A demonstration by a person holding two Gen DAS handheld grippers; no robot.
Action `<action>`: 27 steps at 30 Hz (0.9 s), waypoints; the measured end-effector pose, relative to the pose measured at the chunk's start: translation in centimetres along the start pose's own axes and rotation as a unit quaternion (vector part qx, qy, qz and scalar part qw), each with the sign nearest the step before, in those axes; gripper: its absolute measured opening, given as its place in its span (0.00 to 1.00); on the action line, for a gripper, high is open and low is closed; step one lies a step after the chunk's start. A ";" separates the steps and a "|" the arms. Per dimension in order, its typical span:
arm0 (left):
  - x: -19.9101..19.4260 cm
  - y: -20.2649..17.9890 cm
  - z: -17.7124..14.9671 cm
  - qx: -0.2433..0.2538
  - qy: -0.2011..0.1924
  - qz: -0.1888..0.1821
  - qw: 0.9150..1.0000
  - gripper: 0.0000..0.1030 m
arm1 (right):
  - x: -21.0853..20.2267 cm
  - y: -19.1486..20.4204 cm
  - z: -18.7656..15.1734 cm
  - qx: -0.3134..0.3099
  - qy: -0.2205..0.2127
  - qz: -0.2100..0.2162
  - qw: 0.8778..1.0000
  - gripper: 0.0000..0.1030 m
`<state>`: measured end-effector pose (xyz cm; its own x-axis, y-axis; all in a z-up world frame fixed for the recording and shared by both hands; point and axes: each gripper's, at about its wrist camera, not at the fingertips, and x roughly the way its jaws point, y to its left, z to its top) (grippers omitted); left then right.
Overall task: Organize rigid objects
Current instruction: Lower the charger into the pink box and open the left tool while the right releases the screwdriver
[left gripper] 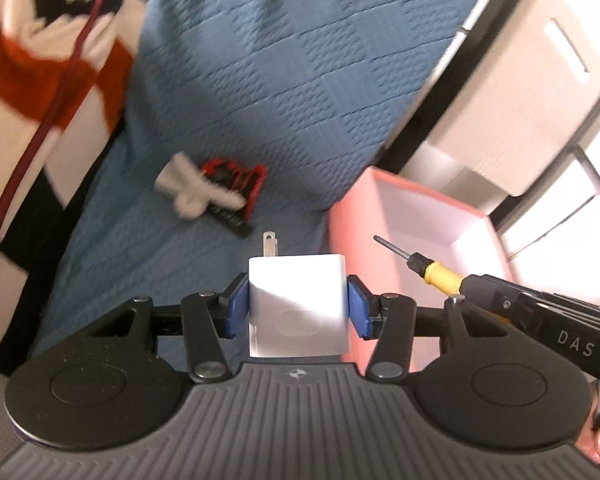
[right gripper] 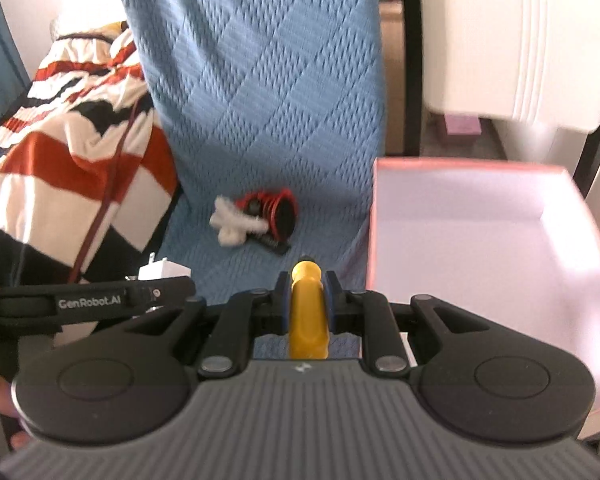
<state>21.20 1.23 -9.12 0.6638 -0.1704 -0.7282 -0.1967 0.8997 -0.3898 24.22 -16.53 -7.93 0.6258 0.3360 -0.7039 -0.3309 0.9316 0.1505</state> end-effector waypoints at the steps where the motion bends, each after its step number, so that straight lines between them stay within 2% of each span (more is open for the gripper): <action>1: -0.2 -0.6 0.3 0.003 -0.003 -0.002 1.000 0.55 | -0.5 -0.3 0.4 -0.002 -0.005 -0.002 1.000 0.19; 6: -1.1 -4.6 1.9 0.024 -0.019 -0.024 0.999 0.55 | -2.7 -2.0 2.2 -0.005 -0.029 -0.010 1.000 0.19; 13: -1.2 -9.2 3.1 0.042 -0.030 -0.031 0.998 0.55 | -4.8 -4.9 3.2 -0.002 -0.048 -0.020 0.999 0.19; 19: 0.6 -12.1 2.4 0.038 -0.026 -0.032 0.998 0.55 | -4.6 -8.2 2.8 0.005 -0.036 -0.021 0.999 0.19; 27: 6.0 -15.4 -0.2 0.035 0.011 -0.030 0.999 0.55 | -2.2 -13.6 0.5 0.024 -0.001 -0.028 0.999 0.19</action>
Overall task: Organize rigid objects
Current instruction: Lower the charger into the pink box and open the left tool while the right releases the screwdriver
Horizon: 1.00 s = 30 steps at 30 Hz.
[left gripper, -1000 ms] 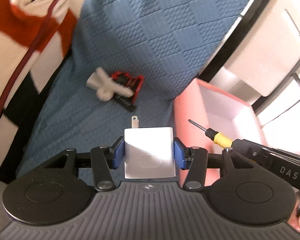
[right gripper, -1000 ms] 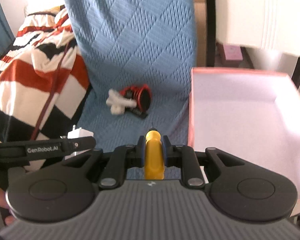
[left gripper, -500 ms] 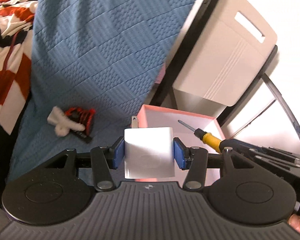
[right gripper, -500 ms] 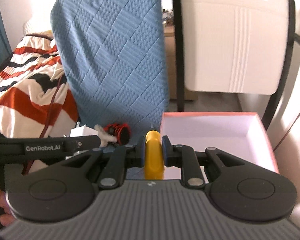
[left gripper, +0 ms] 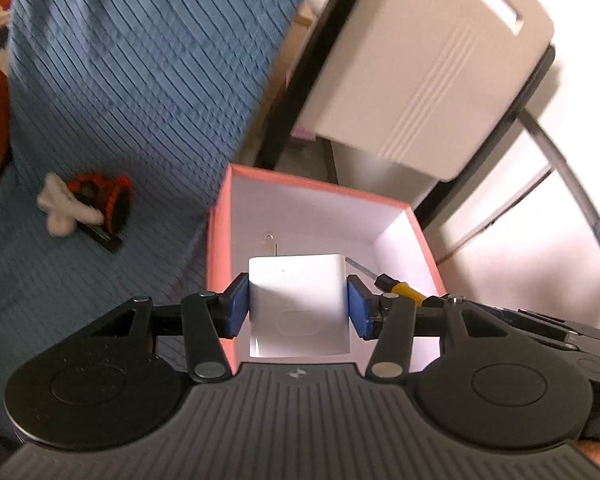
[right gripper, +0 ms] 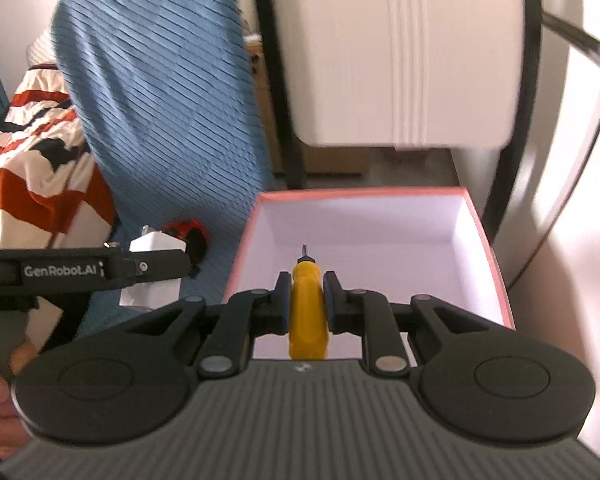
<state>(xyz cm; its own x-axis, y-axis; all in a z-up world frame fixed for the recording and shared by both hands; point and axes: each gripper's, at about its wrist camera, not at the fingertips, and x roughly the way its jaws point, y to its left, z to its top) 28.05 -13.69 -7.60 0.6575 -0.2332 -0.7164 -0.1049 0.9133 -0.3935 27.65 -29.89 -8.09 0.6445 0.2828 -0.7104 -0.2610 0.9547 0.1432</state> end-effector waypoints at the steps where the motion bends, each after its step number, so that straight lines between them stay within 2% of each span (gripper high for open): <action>1: 0.9 -0.3 -0.3 0.001 0.006 0.001 1.000 0.55 | 0.4 -0.6 -0.3 0.003 0.005 -0.002 1.000 0.19; 5: 3.8 -1.3 -1.6 0.003 0.028 0.004 1.000 0.55 | 2.2 -2.8 -1.8 0.013 0.026 -0.005 1.000 0.20; 12: 8.1 -1.9 -2.5 -0.008 0.059 0.014 0.998 0.55 | 4.1 -5.1 -3.8 0.014 0.035 -0.005 0.999 0.20; 14: 8.8 -2.1 -2.5 -0.005 0.063 0.019 0.998 0.55 | 4.4 -5.6 -4.1 0.009 0.030 -0.008 0.999 0.19; 15: 9.2 -2.2 -2.5 -0.004 0.067 0.021 0.998 0.55 | 4.6 -5.7 -4.3 0.005 0.027 -0.010 1.000 0.10; 16: 9.6 -2.1 -2.6 -0.004 0.070 0.021 0.997 0.55 | 4.9 -5.9 -4.3 0.002 0.025 -0.012 1.000 0.08; 30: 13.4 -2.4 -3.6 0.007 0.106 0.025 0.994 0.56 | 7.8 -7.8 -6.3 0.020 0.068 -0.004 0.997 0.08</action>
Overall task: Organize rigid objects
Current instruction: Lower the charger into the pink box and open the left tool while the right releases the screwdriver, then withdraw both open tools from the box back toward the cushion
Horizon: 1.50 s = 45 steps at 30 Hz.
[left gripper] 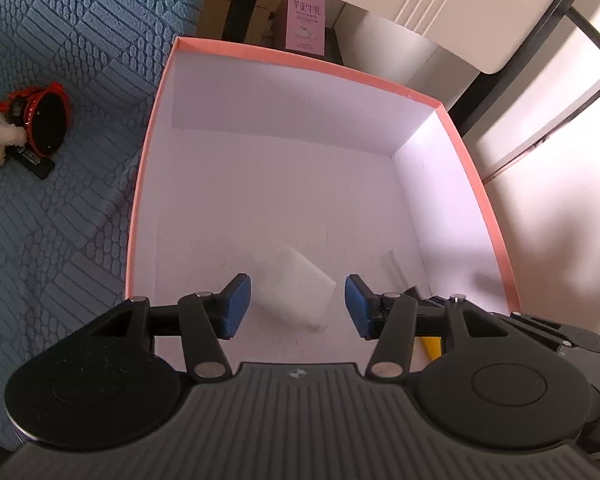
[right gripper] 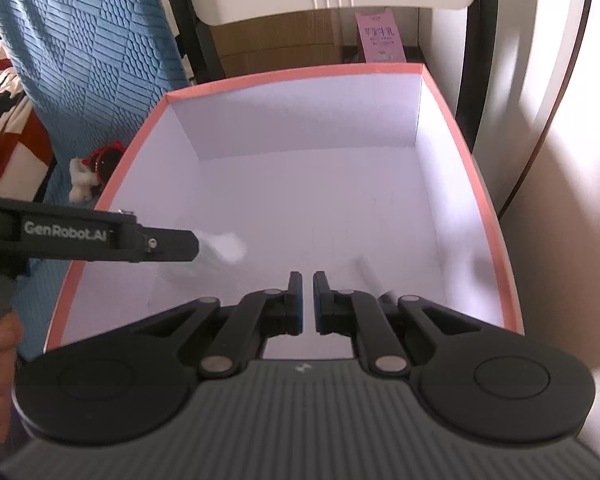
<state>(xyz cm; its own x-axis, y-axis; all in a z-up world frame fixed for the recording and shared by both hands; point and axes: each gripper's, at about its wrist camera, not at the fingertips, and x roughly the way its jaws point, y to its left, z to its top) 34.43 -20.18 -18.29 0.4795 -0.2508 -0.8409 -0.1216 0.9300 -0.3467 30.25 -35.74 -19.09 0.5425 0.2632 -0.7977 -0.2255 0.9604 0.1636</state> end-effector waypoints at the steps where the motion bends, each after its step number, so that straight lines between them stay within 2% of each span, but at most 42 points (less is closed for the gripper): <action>1: 0.0 -0.1 0.0 0.002 0.000 -0.001 1.000 0.56 | 0.0 0.1 0.1 0.001 0.000 0.000 1.000 0.08; 9: -2.2 -0.7 0.4 0.014 -0.024 -0.009 1.000 0.56 | -1.3 0.5 1.1 0.011 -0.016 0.001 1.000 0.08; 16: -7.1 -1.0 0.9 0.023 -0.080 -0.010 0.996 0.56 | -4.4 2.1 2.4 0.011 -0.054 0.006 0.998 0.08; 22: -12.3 -0.4 0.6 0.025 -0.133 -0.020 0.991 0.56 | -7.8 4.6 2.8 -0.003 -0.096 0.011 0.995 0.08; 26: -15.5 0.2 -0.5 0.027 -0.165 -0.026 0.986 0.56 | -10.3 6.6 2.5 -0.011 -0.126 0.026 0.992 0.08; 30: -18.8 0.6 -1.9 0.051 -0.197 -0.024 0.979 0.56 | -11.9 8.5 1.8 -0.017 -0.145 0.031 0.989 0.08; 38: -24.1 3.6 -5.1 0.050 -0.246 -0.033 0.967 0.56 | -13.9 12.6 -0.3 -0.032 -0.160 0.034 0.986 0.08; 45: -26.7 6.7 -7.3 0.050 -0.269 -0.019 0.962 0.56 | -14.2 16.1 -2.5 -0.041 -0.158 0.043 0.986 0.08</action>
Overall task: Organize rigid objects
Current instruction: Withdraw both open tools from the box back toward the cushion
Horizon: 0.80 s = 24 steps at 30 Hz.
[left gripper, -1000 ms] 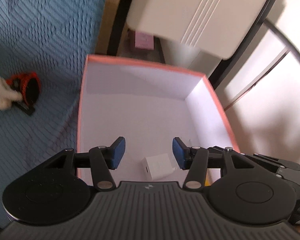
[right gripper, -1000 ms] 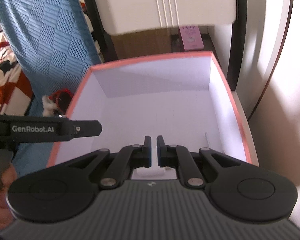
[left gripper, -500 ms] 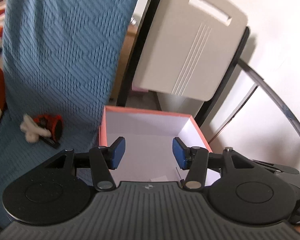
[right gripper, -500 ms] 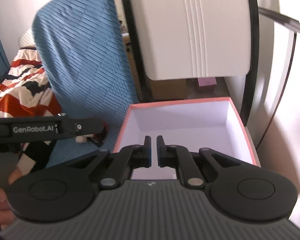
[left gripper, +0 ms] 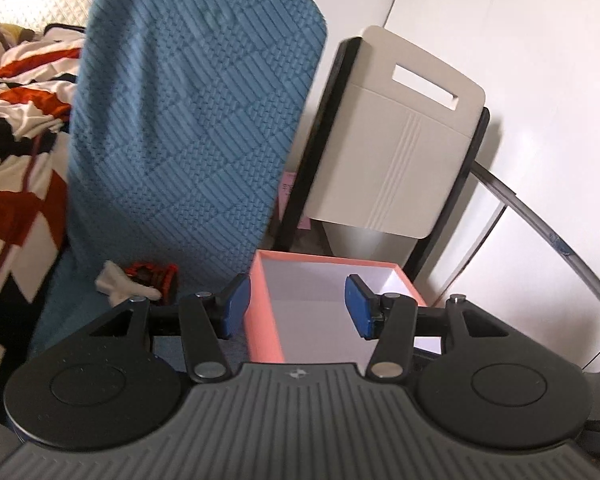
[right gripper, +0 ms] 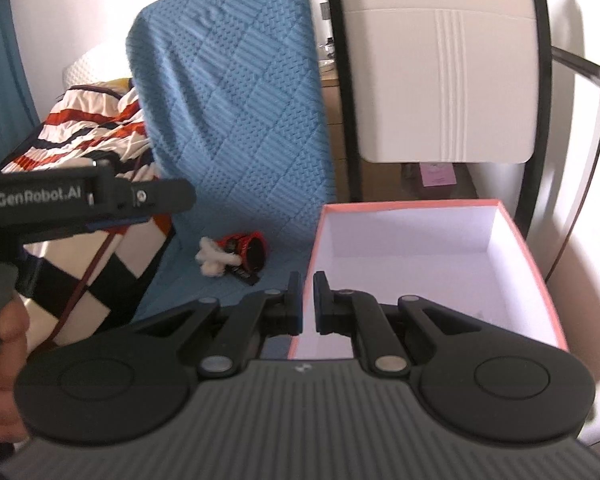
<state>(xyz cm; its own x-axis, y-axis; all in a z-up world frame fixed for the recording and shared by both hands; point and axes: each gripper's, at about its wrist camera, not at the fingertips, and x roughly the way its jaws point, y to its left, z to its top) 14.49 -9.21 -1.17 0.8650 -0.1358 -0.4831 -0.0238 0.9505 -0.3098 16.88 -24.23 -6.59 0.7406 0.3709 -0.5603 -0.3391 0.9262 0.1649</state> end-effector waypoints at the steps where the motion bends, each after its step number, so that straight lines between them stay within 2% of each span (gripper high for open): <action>1: -0.2 0.4 -0.3 0.000 -0.001 0.003 1.000 0.56 | 0.1 0.5 -0.3 -0.002 0.001 0.002 1.000 0.08; 12: -1.5 6.4 -2.7 -0.024 -0.007 0.012 1.000 0.56 | 2.1 5.3 -3.5 -0.020 0.023 0.009 1.000 0.08; 24: -0.9 10.1 -7.1 -0.044 0.022 0.026 0.998 0.56 | 4.7 8.1 -7.5 -0.024 0.050 0.022 0.998 0.08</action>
<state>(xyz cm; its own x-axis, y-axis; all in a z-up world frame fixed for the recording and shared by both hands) 9.90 -1.48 -9.70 0.8385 -0.1012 -0.5355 -0.1137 0.9285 -0.3535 13.29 -15.52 -13.96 0.6640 0.3994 -0.6321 -0.3987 0.9043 0.1526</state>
